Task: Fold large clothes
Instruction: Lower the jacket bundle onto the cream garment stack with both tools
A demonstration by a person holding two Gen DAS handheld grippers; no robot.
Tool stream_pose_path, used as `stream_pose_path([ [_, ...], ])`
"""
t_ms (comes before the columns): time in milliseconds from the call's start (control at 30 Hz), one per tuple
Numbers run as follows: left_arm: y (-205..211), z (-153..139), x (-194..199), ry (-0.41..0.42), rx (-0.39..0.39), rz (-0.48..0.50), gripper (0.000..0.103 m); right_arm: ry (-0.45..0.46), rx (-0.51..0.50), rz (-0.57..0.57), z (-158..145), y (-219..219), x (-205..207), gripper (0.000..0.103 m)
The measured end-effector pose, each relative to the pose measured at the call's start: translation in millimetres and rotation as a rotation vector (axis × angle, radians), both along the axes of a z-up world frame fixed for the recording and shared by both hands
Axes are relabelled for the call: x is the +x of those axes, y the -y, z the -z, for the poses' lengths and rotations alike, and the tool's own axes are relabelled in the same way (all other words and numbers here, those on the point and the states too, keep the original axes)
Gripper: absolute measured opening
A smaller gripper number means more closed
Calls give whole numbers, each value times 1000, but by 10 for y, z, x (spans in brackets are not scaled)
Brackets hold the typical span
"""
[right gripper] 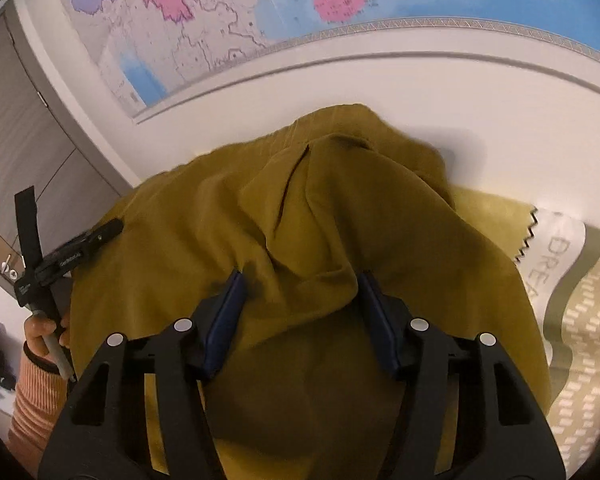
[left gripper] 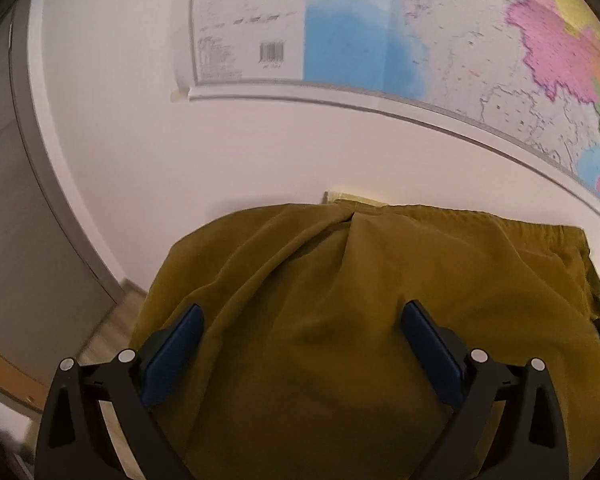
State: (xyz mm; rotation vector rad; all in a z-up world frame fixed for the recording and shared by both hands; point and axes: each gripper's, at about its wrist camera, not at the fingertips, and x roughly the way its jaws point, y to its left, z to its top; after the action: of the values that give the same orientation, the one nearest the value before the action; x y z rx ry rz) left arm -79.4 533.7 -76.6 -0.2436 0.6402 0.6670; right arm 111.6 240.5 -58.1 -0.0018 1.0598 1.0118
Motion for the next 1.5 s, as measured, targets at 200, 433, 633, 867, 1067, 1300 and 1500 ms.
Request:
stream_pose_path([
  [200,389,-203,-202,62,81,104,95,110,79,-2,-420,211,-197,66],
  [433,838,-78,-273,75,65,304,96,260,30,-146,-366,172,-731,69],
  [633,915,90,-231,72,62,258,96,294,-13,-141,-219,160,-871,71],
  [867,1251,-53,-572,162,103,304,96,307,87,-119,-422,557,-1052,74],
  [1067,1451,198,-536,135,75,376,97,316,-17,-161,-127,516,-1208,75],
  [1300,1405,115,-596,143,59,378,97,297,-9,-177,-204,524,-1214,76],
  [1500,1090,-242,-613,168,98,317,97,276,94,-98,-570,564,-821,74],
])
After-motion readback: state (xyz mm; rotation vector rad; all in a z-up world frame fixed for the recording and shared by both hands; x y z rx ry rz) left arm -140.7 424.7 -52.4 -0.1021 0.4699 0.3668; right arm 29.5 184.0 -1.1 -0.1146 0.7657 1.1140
